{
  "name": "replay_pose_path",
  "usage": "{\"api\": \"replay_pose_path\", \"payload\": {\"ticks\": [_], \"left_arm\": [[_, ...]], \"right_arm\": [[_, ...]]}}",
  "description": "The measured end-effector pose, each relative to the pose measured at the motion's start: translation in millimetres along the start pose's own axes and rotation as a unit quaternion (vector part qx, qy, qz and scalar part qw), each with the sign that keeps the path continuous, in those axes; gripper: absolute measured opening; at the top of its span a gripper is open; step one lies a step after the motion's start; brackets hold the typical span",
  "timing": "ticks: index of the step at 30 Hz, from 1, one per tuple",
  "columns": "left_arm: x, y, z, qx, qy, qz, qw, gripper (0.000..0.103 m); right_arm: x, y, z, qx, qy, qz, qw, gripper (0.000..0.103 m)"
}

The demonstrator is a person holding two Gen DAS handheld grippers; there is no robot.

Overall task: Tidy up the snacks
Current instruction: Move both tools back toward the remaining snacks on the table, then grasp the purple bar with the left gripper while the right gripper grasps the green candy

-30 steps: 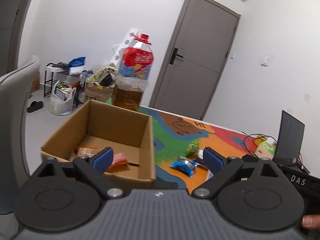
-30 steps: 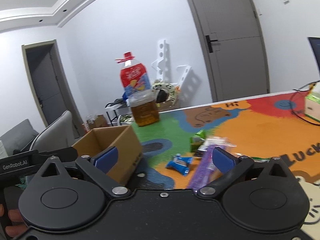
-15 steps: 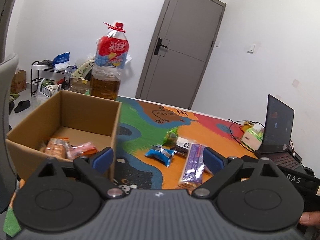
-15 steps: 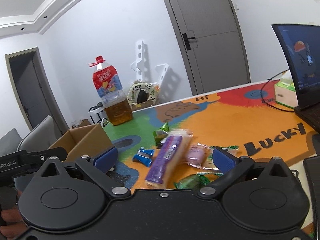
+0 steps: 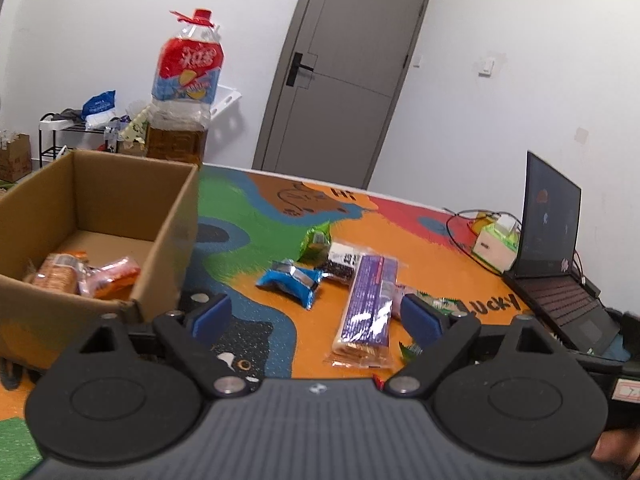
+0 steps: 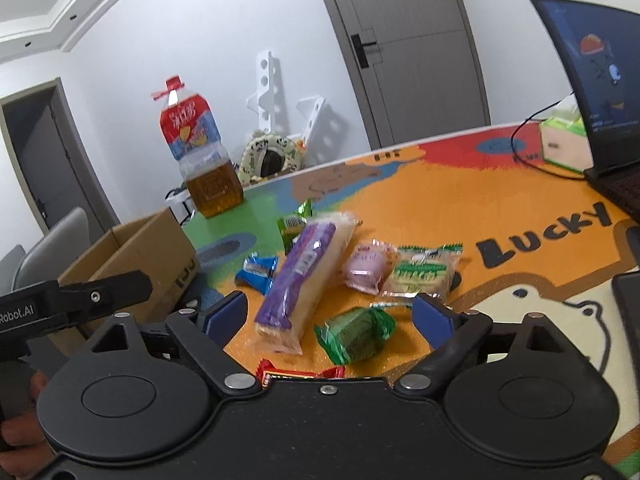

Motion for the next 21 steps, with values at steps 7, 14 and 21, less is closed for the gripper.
{"api": "replay_pose_path", "payload": {"ticks": [7,14,21], "left_arm": [[-1,-10,25,0.020,-0.002,0.008,0.9998,0.086],[-9,-13,45,0.030,-0.004,0.013,0.9995,0.086],[-23,-24,69,0.049,-0.017,0.018,0.9985,0.086]], "right_arm": [[2,-16,28,0.026,0.002,-0.005,1.000,0.081],[-2,-26,38,0.034,0.008,-0.023,0.999,0.055],[-16,-23,30,0.031,0.013,-0.009,0.999,0.040]]}}
Point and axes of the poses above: each gripper's, at about its wrist camera, not at the fingertips, and z roughly the way its jaws point, x to its left, y to its top, the point moved 8 cm from there along z, roughly the way its jaws point, and after that the axes turned 6 degrees about -x, right-handed, at the moved point
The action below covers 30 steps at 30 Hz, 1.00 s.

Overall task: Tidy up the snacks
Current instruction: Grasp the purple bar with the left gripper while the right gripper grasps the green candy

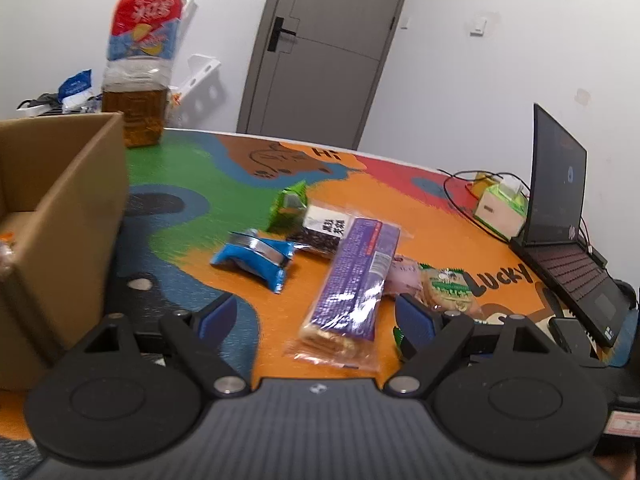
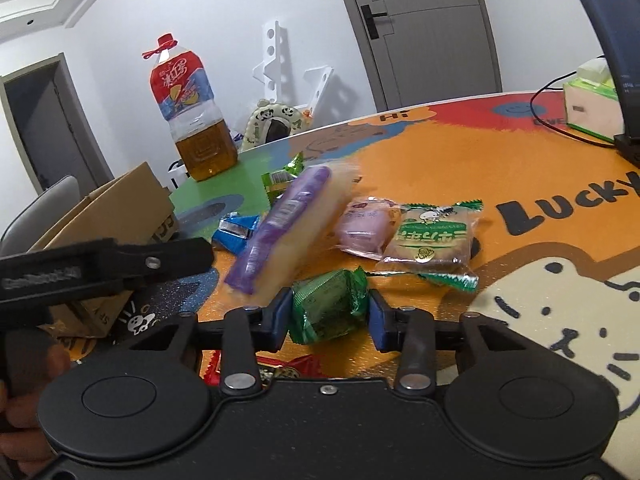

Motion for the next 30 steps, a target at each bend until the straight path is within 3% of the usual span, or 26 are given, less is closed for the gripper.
{"api": "replay_pose_path", "payload": {"ticks": [9,15,17,18,20,25,30], "left_arm": [[0,-5,30,0.015,0.010,0.002,0.9998,0.083],[-18,-3,38,0.013,-0.016,0.018,0.9996,0.081],[-18,-7,46,0.029,-0.013,0.015,0.9994,0.065],[-17,-10,49,0.039,-0.012,0.012,0.9991,0.051],[-16,-11,49,0.035,-0.009,0.019,0.9992,0.039],[-12,-9,38,0.033,-0.008,0.015,0.9993,0.029],[-12,0,19,0.018,-0.013,0.013,0.9997,0.029]], "right_arm": [[-19,2,-4,-0.010,-0.021,0.014,1.000,0.040],[-19,3,-4,-0.012,-0.030,0.011,0.999,0.040],[-20,3,-6,-0.012,-0.033,0.010,0.999,0.039],[-21,3,-8,-0.013,-0.035,0.010,0.999,0.039],[-21,4,-11,-0.016,-0.037,0.011,0.999,0.039],[-18,8,-17,-0.023,-0.036,0.011,0.999,0.039],[-6,16,-24,-0.037,-0.026,0.002,0.999,0.039]]}}
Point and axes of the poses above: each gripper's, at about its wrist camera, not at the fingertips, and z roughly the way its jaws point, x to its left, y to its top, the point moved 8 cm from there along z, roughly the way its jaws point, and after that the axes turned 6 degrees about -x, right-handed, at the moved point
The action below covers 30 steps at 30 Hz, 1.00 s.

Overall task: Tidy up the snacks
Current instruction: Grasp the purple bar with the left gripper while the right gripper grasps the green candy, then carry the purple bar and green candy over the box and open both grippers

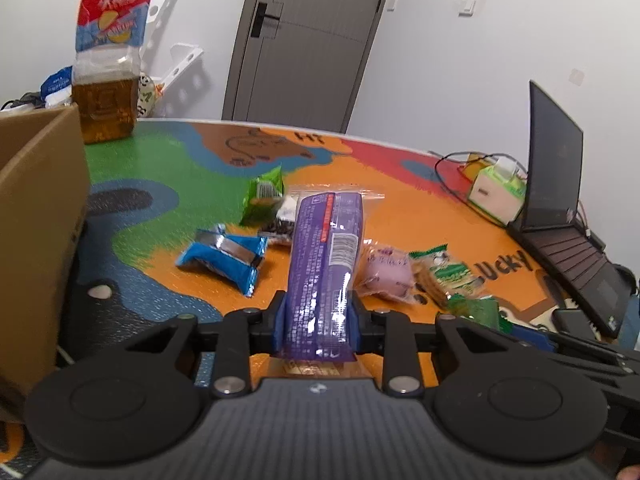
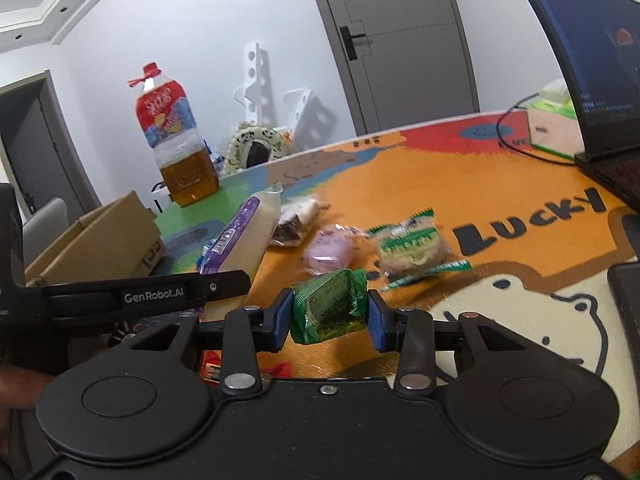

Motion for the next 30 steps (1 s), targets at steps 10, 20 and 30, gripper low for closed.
{"api": "replay_pose_path", "payload": {"ticks": [10,20,30], "left_arm": [[10,29,-46,-0.046,0.005,-0.010,0.9989,0.029],[28,52,-82,-0.086,0.023,-0.018,0.9959,0.029],[59,65,-104,-0.111,0.047,-0.034,0.9921,0.029]], "right_arm": [[30,24,-8,-0.030,0.024,-0.013,0.999,0.039],[63,46,-9,-0.053,0.052,-0.023,0.997,0.039],[101,59,-4,-0.063,0.078,-0.040,0.994,0.039]]}}
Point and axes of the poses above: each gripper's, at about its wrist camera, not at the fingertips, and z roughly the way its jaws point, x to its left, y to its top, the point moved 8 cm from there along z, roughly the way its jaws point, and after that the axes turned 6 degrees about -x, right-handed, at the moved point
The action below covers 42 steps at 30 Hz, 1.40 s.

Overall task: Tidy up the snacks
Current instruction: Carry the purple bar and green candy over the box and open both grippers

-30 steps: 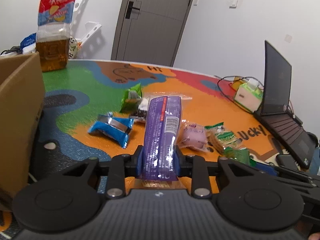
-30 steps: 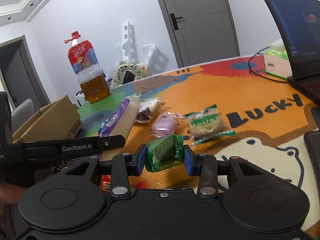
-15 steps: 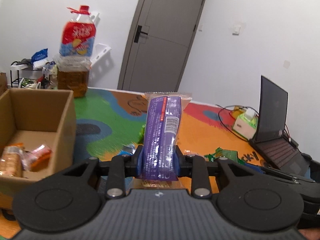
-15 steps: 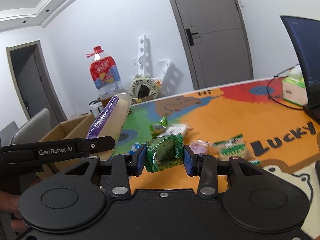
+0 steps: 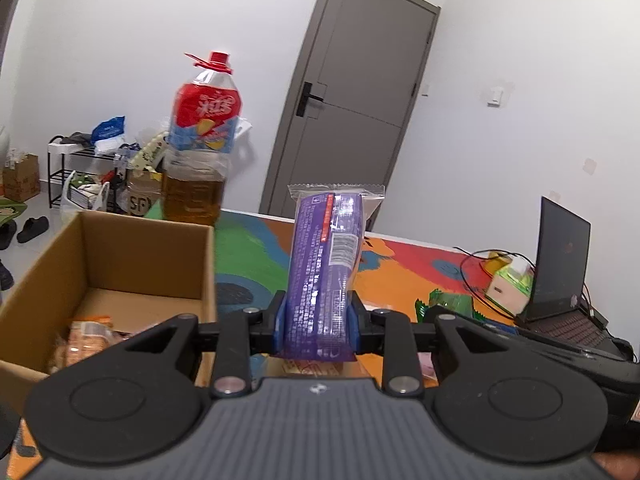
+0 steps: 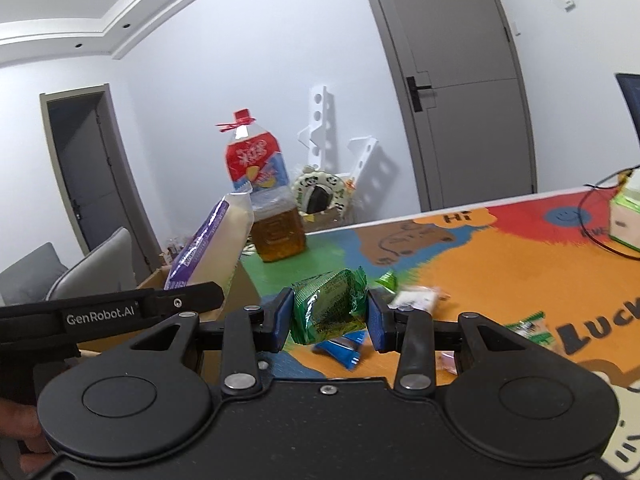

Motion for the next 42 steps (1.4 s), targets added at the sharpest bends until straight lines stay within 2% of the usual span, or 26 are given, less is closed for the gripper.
{"api": "replay_pose_path", "payload": {"ticks": [17,30,32,42], "left_arm": [[68,18,-11,-0.021,0.057,-0.020,0.9980,0.029],[121,8,-1,-0.001,0.117,-0.050,0.9919,0.029],[128,8,-2,0.000,0.131,-0.054,0.9899,0.033],[139,18,-20,-0.019,0.123,-0.064,0.9902,0.037]], "right_arm": [[48,2,29,0.007,0.038,-0.020,0.999,0.039],[60,-1,46,0.010,0.045,-0.020,0.999,0.039],[64,-2,50,0.012,0.048,-0.021,0.999,0.039],[92,-1,69,0.019,0.069,-0.031,0.997,0.039]]}}
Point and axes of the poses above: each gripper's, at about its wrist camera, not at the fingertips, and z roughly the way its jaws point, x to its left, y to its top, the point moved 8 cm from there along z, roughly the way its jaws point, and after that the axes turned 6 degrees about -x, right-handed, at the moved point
